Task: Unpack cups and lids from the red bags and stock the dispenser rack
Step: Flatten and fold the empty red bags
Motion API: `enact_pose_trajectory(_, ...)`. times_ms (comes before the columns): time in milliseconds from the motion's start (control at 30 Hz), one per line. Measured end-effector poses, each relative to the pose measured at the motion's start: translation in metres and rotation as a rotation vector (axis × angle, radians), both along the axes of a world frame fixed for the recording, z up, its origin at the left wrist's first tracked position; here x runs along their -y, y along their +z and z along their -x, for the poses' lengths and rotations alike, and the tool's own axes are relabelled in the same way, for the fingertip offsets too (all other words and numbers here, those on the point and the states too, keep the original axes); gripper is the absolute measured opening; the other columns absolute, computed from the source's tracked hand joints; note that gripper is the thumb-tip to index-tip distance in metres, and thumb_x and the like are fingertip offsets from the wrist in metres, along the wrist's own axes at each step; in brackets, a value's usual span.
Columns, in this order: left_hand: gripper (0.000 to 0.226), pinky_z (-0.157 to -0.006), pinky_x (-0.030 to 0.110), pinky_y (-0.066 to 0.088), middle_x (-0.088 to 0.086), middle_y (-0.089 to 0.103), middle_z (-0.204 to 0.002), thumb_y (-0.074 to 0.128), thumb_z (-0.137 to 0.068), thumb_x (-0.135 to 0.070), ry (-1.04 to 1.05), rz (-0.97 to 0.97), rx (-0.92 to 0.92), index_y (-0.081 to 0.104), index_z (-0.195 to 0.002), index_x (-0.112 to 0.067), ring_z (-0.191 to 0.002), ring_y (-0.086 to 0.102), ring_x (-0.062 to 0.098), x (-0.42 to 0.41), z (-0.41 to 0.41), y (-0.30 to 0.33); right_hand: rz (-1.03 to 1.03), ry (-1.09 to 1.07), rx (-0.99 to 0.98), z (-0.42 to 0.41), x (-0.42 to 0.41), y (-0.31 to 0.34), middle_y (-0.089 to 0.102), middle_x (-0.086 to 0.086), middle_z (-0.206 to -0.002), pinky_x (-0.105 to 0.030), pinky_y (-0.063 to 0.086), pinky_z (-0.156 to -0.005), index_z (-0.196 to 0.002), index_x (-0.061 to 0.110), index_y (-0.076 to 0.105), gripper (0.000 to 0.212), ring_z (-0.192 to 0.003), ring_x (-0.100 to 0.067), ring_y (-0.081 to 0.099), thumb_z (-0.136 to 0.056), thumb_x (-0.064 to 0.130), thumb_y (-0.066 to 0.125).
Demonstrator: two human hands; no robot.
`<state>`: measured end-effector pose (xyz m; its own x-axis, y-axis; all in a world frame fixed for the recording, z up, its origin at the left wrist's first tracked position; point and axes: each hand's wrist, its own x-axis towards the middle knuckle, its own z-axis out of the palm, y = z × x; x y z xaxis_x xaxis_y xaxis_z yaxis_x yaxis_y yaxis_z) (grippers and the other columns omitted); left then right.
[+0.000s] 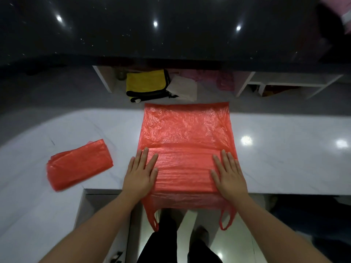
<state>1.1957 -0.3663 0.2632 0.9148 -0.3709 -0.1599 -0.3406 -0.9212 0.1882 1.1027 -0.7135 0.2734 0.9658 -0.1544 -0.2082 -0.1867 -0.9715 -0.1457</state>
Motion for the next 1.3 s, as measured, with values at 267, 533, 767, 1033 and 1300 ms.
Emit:
enact_pose_trajectory(267,0.067,-0.126,0.046,0.0,0.003,-0.008,-0.169,0.005,-0.099,-0.062,0.135,0.08,-0.141,0.008,-0.161,-0.036,-0.154,-0.018,0.025,0.005,0.007,0.025,-0.133,-0.065,-0.006,0.007,0.005,0.014,0.0,-0.001,-0.169,-0.047,0.005,-0.126,-0.16,0.029,0.02,0.057,-0.156,-0.019,-0.007,-0.106,0.046,0.029)
enact_pose_trajectory(533,0.073,-0.127,0.047,0.005,0.008,0.007,-0.169,0.005,-0.097,-0.056,0.091,0.097,-0.171,0.024,-0.16,-0.025,-0.155,-0.003,0.031,0.018,0.01,0.041,-0.292,-0.069,0.051,0.013,-0.001,0.022,0.015,-0.006,-0.168,-0.035,0.013,-0.125,-0.157,0.014,0.034,0.055,-0.156,-0.022,0.008,-0.106,0.032,0.042)
enact_pose_trajectory(767,0.058,-0.127,0.047,0.002,0.008,-0.001,-0.17,0.023,-0.107,-0.044,0.006,0.069,-0.19,0.015,-0.162,-0.026,-0.155,-0.01,0.03,0.032,-0.038,0.037,-0.253,-0.136,0.023,-0.033,0.007,0.028,0.013,-0.015,-0.167,-0.041,0.006,-0.127,-0.155,0.008,0.033,0.053,-0.156,-0.03,0.006,-0.106,0.028,0.038)
enact_pose_trajectory(1033,0.063,-0.124,0.052,-0.006,0.005,0.006,-0.169,0.008,-0.101,-0.053,-0.041,-0.025,-0.078,0.019,-0.159,-0.032,-0.156,-0.006,0.027,0.053,0.0,0.053,-0.018,0.026,0.003,-0.022,-0.041,0.047,-0.003,-0.005,-0.169,-0.051,-0.012,-0.123,-0.159,0.027,0.016,0.063,-0.154,-0.024,-0.017,-0.102,0.052,0.012)
enact_pose_trajectory(1300,0.059,-0.125,0.049,-0.002,-0.002,-0.003,-0.169,0.003,-0.103,-0.058,-0.067,-0.038,-0.029,0.002,-0.16,-0.042,-0.156,-0.01,0.023,0.036,0.041,0.018,-0.053,0.112,-0.08,0.011,-0.049,0.008,-0.027,0.006,-0.165,-0.044,-0.013,-0.123,-0.155,0.046,-0.018,0.062,-0.15,-0.015,-0.029,-0.1,0.067,0.001)
